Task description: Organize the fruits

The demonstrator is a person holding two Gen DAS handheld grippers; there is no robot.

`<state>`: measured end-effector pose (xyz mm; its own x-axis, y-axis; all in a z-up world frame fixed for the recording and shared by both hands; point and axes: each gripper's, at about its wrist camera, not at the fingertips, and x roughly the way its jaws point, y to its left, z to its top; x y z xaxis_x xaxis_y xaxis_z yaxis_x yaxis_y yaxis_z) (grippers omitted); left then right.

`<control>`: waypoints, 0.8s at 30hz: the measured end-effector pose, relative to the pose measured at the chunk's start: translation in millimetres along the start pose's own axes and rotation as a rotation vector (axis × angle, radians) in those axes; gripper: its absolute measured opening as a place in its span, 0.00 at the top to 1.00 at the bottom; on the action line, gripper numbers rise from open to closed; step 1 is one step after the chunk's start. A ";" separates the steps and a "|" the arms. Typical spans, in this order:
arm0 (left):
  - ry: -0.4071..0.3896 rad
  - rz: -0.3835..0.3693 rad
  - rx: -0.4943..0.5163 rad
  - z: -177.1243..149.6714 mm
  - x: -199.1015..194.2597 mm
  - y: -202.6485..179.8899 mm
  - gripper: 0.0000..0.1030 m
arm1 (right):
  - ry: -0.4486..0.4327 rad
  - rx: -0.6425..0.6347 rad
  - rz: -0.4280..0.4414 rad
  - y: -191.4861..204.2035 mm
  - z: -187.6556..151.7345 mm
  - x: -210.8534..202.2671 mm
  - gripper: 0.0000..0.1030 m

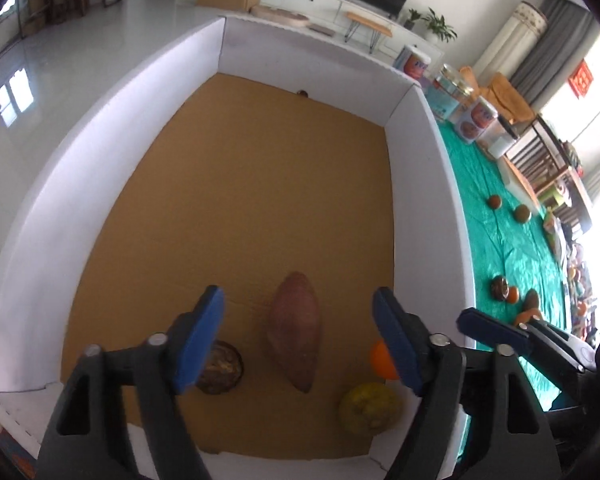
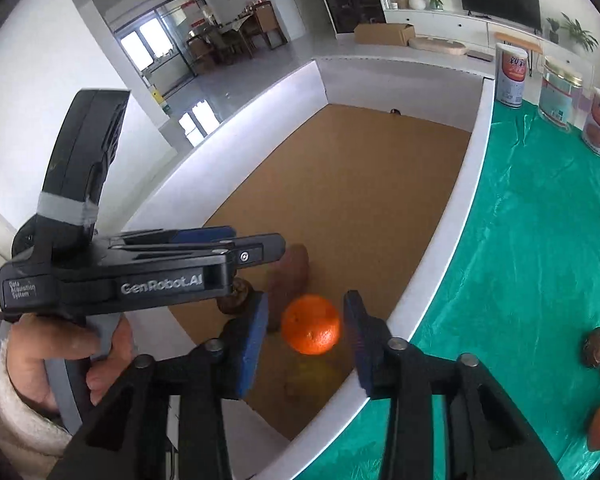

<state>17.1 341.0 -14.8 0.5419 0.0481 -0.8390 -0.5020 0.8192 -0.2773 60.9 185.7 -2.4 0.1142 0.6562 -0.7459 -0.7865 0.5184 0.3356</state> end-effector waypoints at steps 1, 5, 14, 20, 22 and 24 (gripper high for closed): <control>-0.038 0.005 0.001 1.8 -7.9 -1.7 0.16 | -0.055 0.019 0.007 -5.9 2.3 -13.7 0.40; -0.159 -0.021 0.050 3.5 -37.8 -28.2 0.11 | -0.222 0.044 -0.067 -36.0 -1.6 -78.5 0.31; -0.208 -0.293 0.327 -52.0 -66.0 -168.6 0.04 | -0.376 0.203 -0.525 -143.6 -96.1 -194.6 0.13; -0.070 -0.303 0.571 -118.5 -1.7 -260.1 0.04 | -0.254 0.535 -0.748 -256.1 -199.5 -223.0 0.11; -0.039 -0.215 0.621 -132.9 31.3 -273.4 0.04 | -0.180 0.604 -0.747 -280.5 -222.0 -219.8 0.11; -0.013 -0.159 0.627 -137.9 59.5 -276.0 0.04 | -0.141 0.673 -0.697 -297.0 -231.4 -218.3 0.11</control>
<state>95.1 39.0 -52.7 0.5873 -0.0979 -0.8034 0.0724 0.9950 -0.0684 129.2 -238.4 -72.4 0.5277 0.1206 -0.8408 -0.0093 0.9906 0.1362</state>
